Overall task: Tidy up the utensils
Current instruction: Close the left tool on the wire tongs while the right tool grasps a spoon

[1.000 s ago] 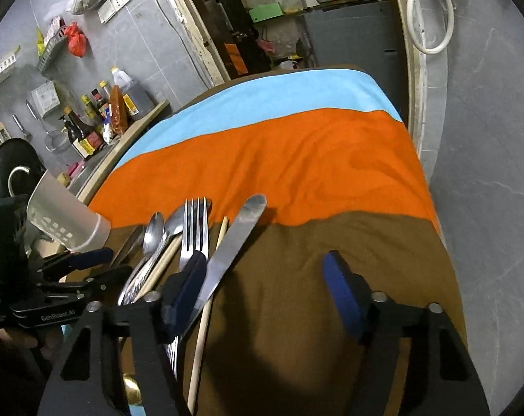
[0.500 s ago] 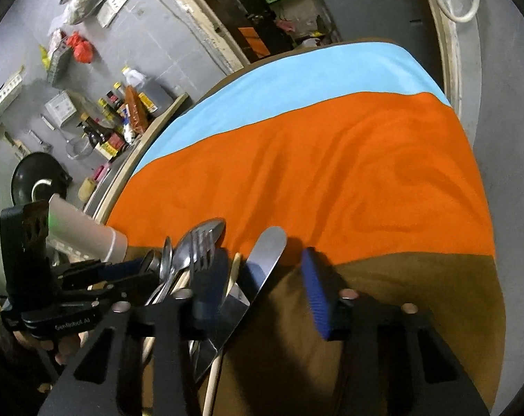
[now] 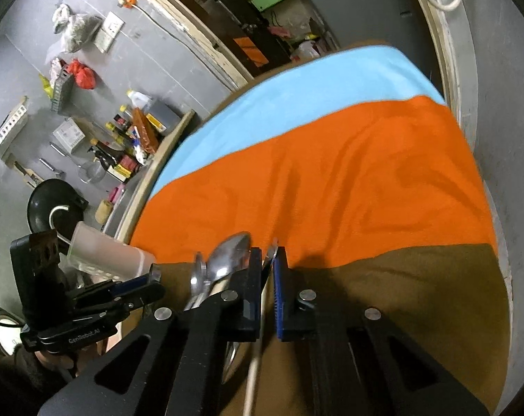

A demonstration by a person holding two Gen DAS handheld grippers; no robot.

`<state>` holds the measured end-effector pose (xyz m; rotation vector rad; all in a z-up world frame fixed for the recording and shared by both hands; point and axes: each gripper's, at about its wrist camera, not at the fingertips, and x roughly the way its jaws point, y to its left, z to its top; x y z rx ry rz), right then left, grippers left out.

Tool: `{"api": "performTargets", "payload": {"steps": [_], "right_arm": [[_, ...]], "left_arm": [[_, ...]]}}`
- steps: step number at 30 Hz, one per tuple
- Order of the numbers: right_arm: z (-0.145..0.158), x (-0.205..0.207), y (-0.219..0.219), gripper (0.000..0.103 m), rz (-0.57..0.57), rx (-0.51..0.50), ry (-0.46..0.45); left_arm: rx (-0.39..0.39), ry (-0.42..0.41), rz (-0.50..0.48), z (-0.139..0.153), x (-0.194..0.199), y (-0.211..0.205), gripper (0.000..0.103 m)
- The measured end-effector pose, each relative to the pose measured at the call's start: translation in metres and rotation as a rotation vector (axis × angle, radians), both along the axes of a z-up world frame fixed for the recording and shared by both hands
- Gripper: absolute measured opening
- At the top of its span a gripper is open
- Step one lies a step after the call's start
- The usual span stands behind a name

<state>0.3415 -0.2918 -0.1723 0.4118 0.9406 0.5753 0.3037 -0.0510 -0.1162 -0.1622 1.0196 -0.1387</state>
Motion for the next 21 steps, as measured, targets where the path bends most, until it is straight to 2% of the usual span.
{"api": "performTargets", "payload": {"steps": [5,10,14,21], "right_arm": [[0.030,-0.023,0.002,0.004,-0.019,-0.050,-0.064],[0.059,-0.054,0.009,0.003,-0.047,-0.140,-0.125],[0.082,-0.083,0.015,0.002,-0.119,-0.178,-0.171],[0.116,-0.111,0.028,0.001,-0.180,-0.233,-0.263]], "left_arm": [[-0.005,-0.080,0.003,0.019,-0.024,0.004,0.023],[-0.007,-0.164,-0.006,0.038,-0.050,0.007,0.023],[0.022,-0.229,0.013,0.055,-0.064,0.011,0.023],[0.011,-0.369,0.051,0.096,-0.080,0.043,0.023]]}}
